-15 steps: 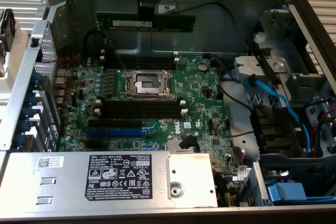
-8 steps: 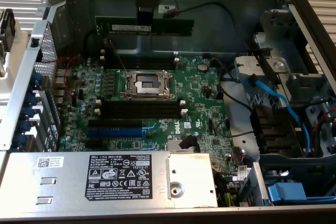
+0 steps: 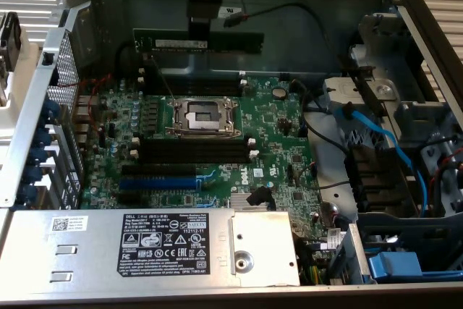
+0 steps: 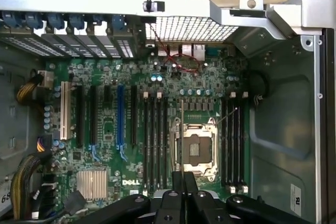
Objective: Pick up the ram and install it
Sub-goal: 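Insert the ram into the slot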
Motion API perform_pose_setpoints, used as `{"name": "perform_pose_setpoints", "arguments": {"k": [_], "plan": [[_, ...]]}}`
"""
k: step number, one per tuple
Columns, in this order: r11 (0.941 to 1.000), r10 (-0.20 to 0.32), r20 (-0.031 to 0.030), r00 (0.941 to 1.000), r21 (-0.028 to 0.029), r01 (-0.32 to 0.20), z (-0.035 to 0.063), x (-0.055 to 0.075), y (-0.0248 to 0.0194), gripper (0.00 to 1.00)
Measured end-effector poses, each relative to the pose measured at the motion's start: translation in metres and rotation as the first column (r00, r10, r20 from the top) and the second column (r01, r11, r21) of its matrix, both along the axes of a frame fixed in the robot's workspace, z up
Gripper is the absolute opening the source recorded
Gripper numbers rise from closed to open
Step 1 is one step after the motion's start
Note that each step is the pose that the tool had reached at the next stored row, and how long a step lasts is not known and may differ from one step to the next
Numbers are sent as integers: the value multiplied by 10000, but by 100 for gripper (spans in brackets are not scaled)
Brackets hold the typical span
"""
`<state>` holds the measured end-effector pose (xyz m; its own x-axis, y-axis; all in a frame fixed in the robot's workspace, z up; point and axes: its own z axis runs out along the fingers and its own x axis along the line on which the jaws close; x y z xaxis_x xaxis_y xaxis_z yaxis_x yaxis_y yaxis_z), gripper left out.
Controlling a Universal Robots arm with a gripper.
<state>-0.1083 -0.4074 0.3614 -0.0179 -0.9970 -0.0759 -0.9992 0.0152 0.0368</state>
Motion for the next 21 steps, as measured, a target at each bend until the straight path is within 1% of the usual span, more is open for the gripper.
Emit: {"name": "perform_pose_setpoints", "arguments": {"k": [1,5,7,10,12,15,16,18,21], "plan": [[10000,0,-2,10000,-31,0,-13,-4,9,12],[10000,7,-6,10000,-37,-7,-85,-10,9,12],[10000,8,-8,10000,-49,-8,-117,-11,4,12],[10000,18,-11,10000,-70,-18,-157,-11,-24,12],[10000,22,-16,10000,-80,-22,-181,-11,-57,12],[10000,22,-41,10000,-79,-23,-220,-11,-155,12],[10000,23,-47,10000,-80,-23,-233,-10,-166,12],[9999,22,-48,10000,-103,-22,-259,-6,-167,12],[9998,23,-50,10000,-187,-24,-296,1,-156,12]]}}
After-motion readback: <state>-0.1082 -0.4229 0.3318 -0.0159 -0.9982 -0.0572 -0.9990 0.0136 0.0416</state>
